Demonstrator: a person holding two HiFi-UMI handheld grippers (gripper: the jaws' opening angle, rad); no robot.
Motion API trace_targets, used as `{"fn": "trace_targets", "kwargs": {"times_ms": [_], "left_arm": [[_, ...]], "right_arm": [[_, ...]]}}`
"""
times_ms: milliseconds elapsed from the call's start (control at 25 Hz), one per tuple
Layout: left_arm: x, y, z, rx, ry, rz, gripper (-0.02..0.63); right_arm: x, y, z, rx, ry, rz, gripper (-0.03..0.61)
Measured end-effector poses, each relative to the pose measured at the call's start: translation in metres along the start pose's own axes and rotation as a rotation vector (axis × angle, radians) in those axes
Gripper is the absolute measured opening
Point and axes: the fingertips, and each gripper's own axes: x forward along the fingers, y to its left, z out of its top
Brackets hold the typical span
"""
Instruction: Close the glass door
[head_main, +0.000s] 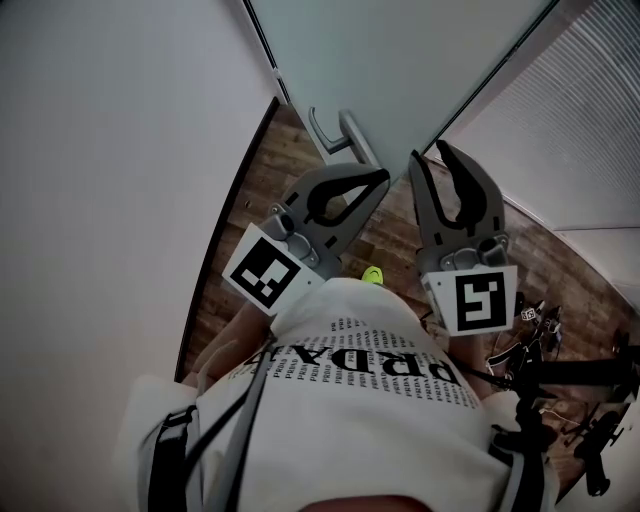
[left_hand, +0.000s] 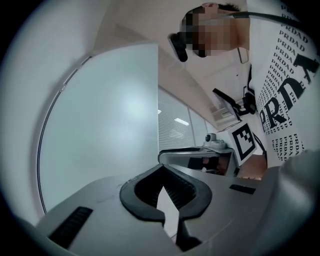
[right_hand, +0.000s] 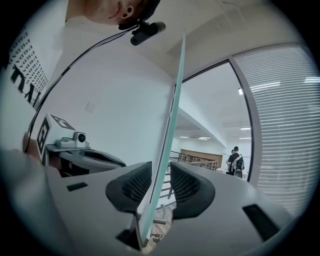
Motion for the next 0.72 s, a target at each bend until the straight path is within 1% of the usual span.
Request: {"fn": "trace_targets", "kwargs": {"times_ms": [200, 320, 400, 520, 720], "left_arm": [[0.0, -0.006, -0.001, 0.007, 0.0, -0.02, -0.002], [-0.003, 0.001, 0.003, 0.003, 0.007, -0.023, -0.002], [0.0, 0.002, 0.001, 0.002, 0.012, -0.023, -0.002], [0.0, 0.001, 0.0, 0.005, 0.012, -0.017, -0.002], [-0.012, 0.006, 0.003, 0.015, -0.002, 0.008, -0.002]], "right_arm": [[0.004, -0.002, 0.001, -0.035, 0.004, -0.019, 0.075], [0.013, 0.002, 0.011, -0.034, -0.013, -0.005, 0.075], [0.012, 0.002, 0.01, -0.041, -0.016, 0.0, 0.072], [0.008, 0.005, 0.009, -0.063, -0.008, 0.006, 0.072], [0.011, 0.019, 0.015, -0.06, -0.004, 0.037, 0.069]]}}
